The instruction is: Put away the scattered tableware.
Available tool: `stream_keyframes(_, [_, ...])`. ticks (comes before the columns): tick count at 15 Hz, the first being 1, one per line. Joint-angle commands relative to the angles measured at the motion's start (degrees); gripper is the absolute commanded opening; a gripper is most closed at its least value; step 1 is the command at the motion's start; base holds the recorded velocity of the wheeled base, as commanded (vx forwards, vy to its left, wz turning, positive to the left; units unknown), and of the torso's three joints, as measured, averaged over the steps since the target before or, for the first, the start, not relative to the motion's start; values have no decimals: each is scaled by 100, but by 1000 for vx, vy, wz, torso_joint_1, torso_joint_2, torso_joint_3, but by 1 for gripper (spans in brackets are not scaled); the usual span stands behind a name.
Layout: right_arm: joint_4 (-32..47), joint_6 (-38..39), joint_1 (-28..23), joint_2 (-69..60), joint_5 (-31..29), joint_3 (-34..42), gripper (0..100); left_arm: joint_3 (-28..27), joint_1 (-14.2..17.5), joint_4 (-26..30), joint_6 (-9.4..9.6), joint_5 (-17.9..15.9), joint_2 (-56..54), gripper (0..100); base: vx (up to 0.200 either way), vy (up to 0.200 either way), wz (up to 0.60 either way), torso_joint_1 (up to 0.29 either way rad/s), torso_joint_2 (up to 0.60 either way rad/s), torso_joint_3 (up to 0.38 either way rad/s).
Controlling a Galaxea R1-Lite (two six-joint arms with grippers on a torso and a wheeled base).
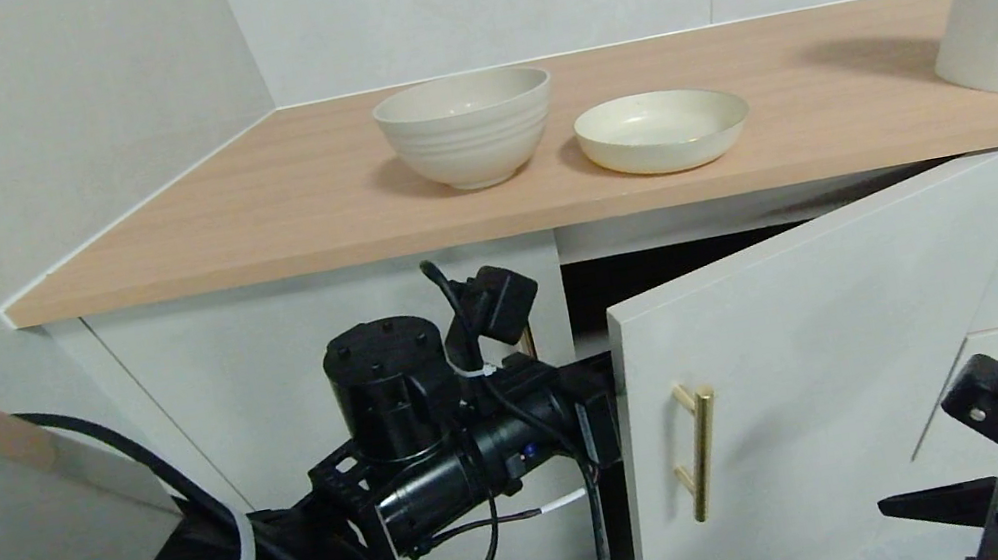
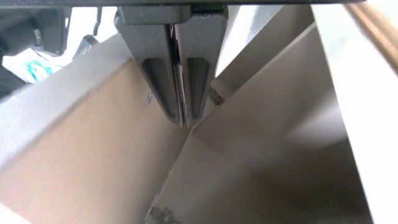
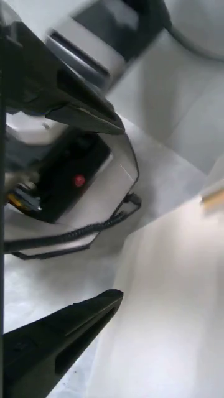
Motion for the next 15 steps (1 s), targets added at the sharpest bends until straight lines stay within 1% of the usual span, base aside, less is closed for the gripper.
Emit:
stream_keyframes(1, [282, -5, 193, -738, -12, -273, 100, -159, -17, 104, -5, -72, -103, 0, 0, 0, 0, 0, 0, 0])
stream_keyframes(2, [300, -5, 193, -694, 103, -247, 100, -63, -52, 95, -5, -124, -24, 0, 0, 0, 0, 0, 0, 0])
stream_keyframes(4, [300, -5, 193, -632, 234, -203, 100, -71, -61, 86, -5, -133, 64, 0, 0, 0, 0, 0, 0, 0])
stream_keyframes(7, [300, -14, 193, -606, 252, -194, 100, -63, -184, 77, -14, -124, 64, 0, 0, 0, 0, 0, 0, 0])
stream_keyframes(13, [308, -31, 211, -562, 252, -132, 100, -54, -219, 69, -14, -98, 72, 0, -200, 0, 0, 4, 3, 3])
stream_keyframes(15, [300, -31, 220, -553, 243, -115, 100, -63, -219, 60, -14, -98, 81, 0, 0, 0, 0, 0, 0, 0])
